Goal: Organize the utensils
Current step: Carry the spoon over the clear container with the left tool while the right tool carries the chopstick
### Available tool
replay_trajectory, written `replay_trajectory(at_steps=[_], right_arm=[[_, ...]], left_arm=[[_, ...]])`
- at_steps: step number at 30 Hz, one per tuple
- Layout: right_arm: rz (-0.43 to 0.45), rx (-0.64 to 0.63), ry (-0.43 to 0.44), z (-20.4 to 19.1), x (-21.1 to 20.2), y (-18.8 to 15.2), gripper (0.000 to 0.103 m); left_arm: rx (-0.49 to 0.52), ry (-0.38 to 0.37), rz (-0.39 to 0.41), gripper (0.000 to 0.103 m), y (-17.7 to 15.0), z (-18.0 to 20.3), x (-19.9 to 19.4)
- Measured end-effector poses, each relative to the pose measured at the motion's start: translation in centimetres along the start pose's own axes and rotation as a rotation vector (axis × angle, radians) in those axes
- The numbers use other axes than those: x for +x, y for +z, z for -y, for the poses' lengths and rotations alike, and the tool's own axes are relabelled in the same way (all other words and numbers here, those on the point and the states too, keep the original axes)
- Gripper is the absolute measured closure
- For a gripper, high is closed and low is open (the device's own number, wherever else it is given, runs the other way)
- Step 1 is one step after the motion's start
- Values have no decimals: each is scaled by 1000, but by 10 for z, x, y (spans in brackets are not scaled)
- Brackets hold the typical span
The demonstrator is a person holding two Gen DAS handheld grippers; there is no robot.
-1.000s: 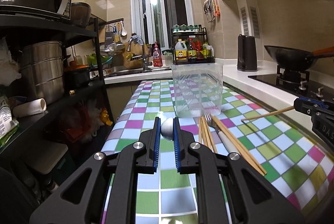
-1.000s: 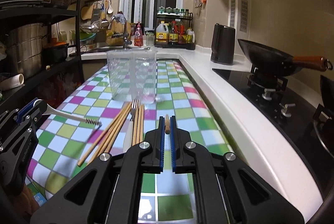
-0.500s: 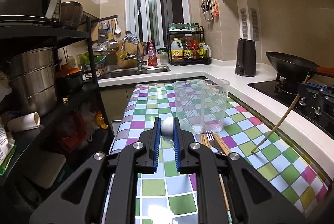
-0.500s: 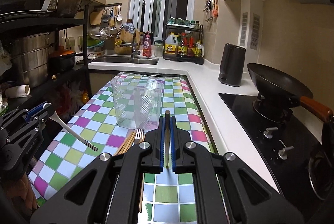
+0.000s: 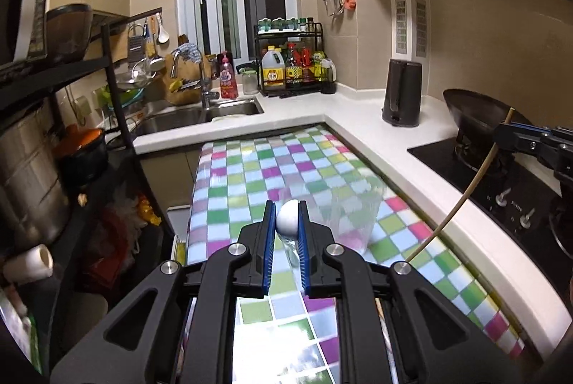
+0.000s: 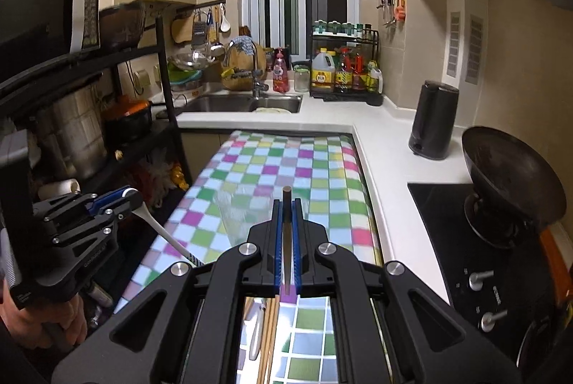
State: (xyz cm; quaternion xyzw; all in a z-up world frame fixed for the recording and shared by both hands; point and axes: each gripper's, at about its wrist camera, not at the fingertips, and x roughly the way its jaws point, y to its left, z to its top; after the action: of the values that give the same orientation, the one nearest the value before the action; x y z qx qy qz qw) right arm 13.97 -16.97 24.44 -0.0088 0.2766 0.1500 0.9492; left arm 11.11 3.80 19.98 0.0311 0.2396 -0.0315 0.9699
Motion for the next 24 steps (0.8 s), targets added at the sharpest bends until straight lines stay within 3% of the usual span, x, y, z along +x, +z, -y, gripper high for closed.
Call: replay_trajectory(at_steps=[5, 10, 14, 20, 24], right_arm=[[41, -12, 29, -5, 6, 58, 98], [39, -37, 24, -15, 35, 81, 98], [-21, -30, 2, -13, 76, 74, 98], [-103, 4, -4, -2, 127, 41, 98], [-153, 19, -5, 2, 154, 18, 98]], left_arm=[[-1, -37, 27, 91, 64, -13, 12], [14, -29, 15, 91, 94, -12, 47], [34, -49, -74, 91, 96, -10, 87], [25, -90, -213, 91, 67, -5, 142], [56, -94, -251, 91, 48, 4, 158]])
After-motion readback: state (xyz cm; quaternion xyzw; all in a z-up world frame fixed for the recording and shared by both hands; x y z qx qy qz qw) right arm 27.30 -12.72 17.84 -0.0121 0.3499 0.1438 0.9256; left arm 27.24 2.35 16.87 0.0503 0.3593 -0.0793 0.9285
